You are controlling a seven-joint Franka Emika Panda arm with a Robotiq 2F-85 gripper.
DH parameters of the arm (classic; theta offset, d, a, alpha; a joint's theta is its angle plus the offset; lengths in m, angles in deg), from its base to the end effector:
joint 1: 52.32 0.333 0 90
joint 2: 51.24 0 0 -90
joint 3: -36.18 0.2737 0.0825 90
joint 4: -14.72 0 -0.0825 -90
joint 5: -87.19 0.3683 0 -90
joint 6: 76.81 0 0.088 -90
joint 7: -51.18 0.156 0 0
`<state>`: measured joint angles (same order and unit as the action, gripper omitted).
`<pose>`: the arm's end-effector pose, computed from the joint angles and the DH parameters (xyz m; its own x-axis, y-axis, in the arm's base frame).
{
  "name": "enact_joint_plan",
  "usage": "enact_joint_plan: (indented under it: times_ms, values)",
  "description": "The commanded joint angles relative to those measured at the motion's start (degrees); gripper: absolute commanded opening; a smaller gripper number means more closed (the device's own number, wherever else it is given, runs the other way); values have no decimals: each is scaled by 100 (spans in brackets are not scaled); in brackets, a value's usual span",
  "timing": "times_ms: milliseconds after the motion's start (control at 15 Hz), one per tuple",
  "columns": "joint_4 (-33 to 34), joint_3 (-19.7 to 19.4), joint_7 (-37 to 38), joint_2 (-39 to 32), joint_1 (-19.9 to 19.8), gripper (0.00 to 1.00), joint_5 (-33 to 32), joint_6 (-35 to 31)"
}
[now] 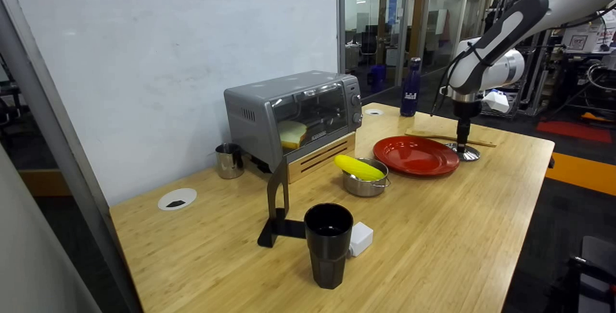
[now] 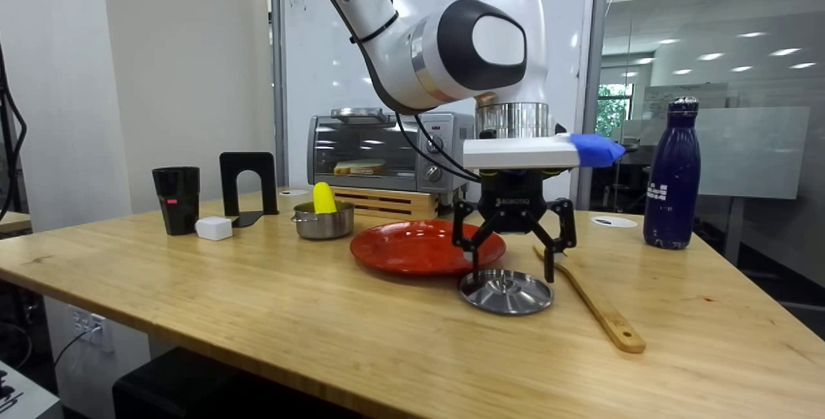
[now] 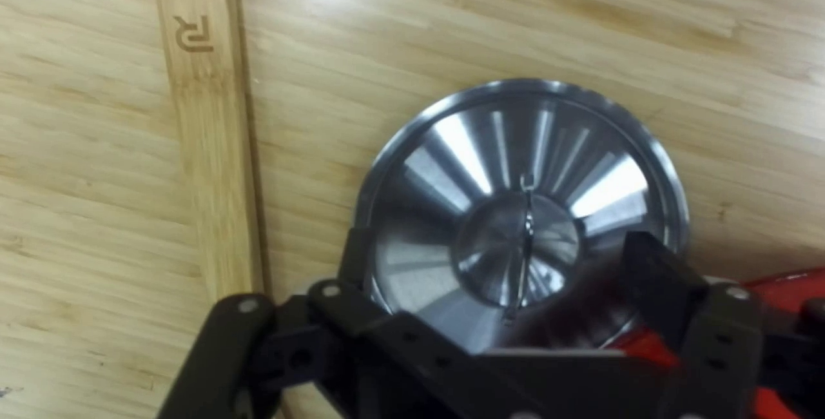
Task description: Move the silver lid from the right to the left side of the table
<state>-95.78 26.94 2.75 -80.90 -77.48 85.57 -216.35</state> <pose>0.4882 -0.3384 0.1471 0.9568 0.2801 -0.0777 0.2849 -0.9567 0.0594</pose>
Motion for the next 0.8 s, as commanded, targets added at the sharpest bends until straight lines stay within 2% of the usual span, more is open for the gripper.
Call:
enact_joint_plan:
  times_ms: [0,600,733]
  values:
    - [158,61,-87,-113,-45,66,-37,39]
    - [210,21,7,-140,54,3,-143,69]
    - [206,13,32,-143,69,0,-164,79]
